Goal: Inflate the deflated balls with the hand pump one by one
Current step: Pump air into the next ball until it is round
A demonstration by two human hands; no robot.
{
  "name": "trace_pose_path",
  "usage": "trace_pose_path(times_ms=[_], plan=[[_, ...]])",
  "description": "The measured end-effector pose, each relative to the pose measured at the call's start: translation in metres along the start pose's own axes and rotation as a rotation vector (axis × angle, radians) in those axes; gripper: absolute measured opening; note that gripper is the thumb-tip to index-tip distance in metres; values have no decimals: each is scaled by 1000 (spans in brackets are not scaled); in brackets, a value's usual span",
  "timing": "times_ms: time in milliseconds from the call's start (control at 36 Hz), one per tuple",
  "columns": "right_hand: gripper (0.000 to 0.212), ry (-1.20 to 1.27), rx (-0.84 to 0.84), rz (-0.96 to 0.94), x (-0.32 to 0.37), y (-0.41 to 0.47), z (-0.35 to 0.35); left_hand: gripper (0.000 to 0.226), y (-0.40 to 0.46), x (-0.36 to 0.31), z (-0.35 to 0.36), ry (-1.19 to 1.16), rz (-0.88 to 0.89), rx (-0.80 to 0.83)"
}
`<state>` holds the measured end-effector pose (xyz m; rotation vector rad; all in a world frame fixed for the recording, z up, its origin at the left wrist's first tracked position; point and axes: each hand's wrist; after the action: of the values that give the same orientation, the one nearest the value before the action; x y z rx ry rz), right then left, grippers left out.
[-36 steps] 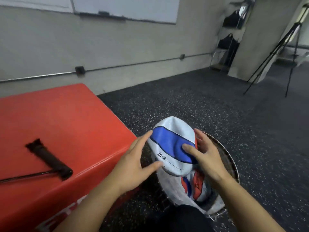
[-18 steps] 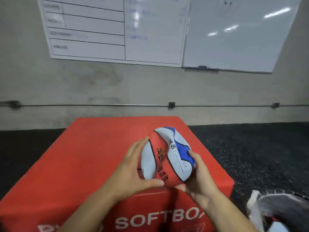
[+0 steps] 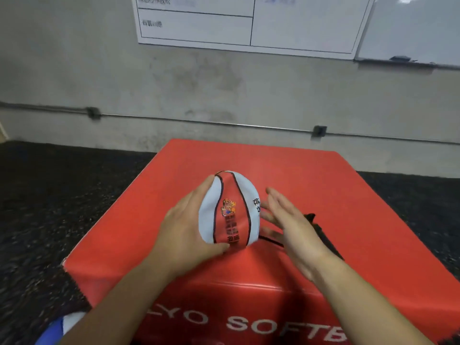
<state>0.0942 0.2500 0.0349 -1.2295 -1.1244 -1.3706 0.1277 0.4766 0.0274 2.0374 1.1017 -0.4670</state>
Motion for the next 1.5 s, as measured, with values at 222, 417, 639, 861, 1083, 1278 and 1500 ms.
trace_pose_path(times_ms=[222,417,639,861,1083,1278,1500], plan=[[73,-224,-22,-64,-46,33,9,122,14,38,9,153,42,143],[63,-42,11,48,-58,52,1,122,6,63,-7,-38,-132,141],[58,101,79,96,-63,52,2,154,-2,62,-11,-221,-283,232],[66,-221,93,-136,-57,47,11,138,0,71,-21,-80,-166,121],[46,-782,-48,-179,-66,61,-32,133,-3,79,-30,25,-123,113],[47,-943,70,-97,-90,66,-28,111,-1,87,-34,-34,-113,129],[49,-1097,31,-167,-95,69,-18,99,10,79,-33,-13,-74,92]])
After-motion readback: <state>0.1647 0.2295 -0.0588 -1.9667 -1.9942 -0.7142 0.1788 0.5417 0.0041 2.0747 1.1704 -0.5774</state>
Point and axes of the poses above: each hand's wrist, its own y-axis towards the middle knuckle, its own z-axis out of the palm, x = y × z, and after that the axes turned 4 degrees about -z, right-handed
